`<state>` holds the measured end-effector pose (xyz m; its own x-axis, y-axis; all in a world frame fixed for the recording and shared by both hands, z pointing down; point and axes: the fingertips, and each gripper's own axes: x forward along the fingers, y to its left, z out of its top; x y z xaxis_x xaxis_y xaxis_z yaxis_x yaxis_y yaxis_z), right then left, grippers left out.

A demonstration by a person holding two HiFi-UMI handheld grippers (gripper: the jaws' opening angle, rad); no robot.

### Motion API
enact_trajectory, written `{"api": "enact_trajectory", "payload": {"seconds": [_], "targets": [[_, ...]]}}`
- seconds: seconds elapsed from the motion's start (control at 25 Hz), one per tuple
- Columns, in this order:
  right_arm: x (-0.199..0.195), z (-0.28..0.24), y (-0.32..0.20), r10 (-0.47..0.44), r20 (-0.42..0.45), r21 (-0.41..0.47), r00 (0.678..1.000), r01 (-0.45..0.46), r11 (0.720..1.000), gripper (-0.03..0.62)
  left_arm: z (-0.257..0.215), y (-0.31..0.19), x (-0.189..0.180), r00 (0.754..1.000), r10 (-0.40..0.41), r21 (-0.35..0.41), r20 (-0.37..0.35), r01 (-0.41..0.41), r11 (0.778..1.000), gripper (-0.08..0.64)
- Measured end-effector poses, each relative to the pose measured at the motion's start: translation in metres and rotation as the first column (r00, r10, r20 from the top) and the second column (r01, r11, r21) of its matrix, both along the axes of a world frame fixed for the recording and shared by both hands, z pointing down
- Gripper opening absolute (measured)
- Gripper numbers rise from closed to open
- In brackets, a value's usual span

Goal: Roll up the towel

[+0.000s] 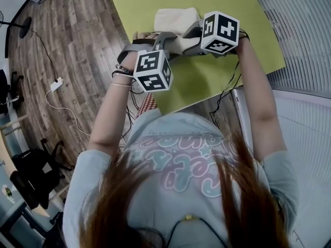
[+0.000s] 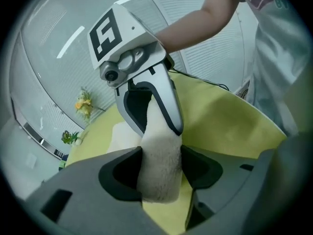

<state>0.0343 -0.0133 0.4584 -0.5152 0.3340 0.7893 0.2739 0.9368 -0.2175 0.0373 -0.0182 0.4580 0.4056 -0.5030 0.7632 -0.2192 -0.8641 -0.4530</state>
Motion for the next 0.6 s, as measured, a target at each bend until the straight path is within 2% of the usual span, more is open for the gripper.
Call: {"api": "enact_trajectory", "payload": {"seconds": [0.08,0.16,0.24,0.28,0.36,0.44,0.6], "targets": [[0.0,-0.003,-0.001,0.02,0.021,0.039,1.0,-0.021,0.999,0.199,0.003,-0.002,0.0,1.0,-0.018,-0.048,-0.009,0.018,0.999,0.236],[0.003,-0.007,-0.001,0.051,0.038,0.12,0.998,-0.055,0.991,0.226,0.004,-0.003,0.001,1.0,-0.023,-0.106,-0.017,0.021,0.994,0.221],[0.006,-0.01,-0.001,0.053,0.04,0.241,0.998,-0.061,0.969,0.276,0.006,-0.005,0.0,1.0,-0.015,-0.164,-0.016,0.012,0.986,0.215],[0.006,-0.012,-0.002,0.042,0.044,0.321,0.998,-0.054,0.946,0.279,0.007,-0.006,-0.001,1.0,-0.013,-0.201,-0.016,0.01,0.98,0.213],[0.006,-0.015,-0.01,0.031,0.072,0.485,0.997,-0.062,0.872,0.281,0.008,-0.01,-0.002,0.999,-0.021,-0.294,-0.031,0.011,0.956,0.212],[0.006,-0.021,-0.017,0.057,0.122,0.604,0.991,-0.12,0.788,0.281,0.008,-0.016,-0.003,0.997,-0.043,-0.398,-0.06,0.015,0.917,0.212],[0.005,-0.028,-0.021,0.121,0.201,0.732,0.972,-0.231,0.641,0.279,0.004,-0.025,-0.005,0.994,-0.06,-0.544,-0.091,0.001,0.839,0.212]]}}
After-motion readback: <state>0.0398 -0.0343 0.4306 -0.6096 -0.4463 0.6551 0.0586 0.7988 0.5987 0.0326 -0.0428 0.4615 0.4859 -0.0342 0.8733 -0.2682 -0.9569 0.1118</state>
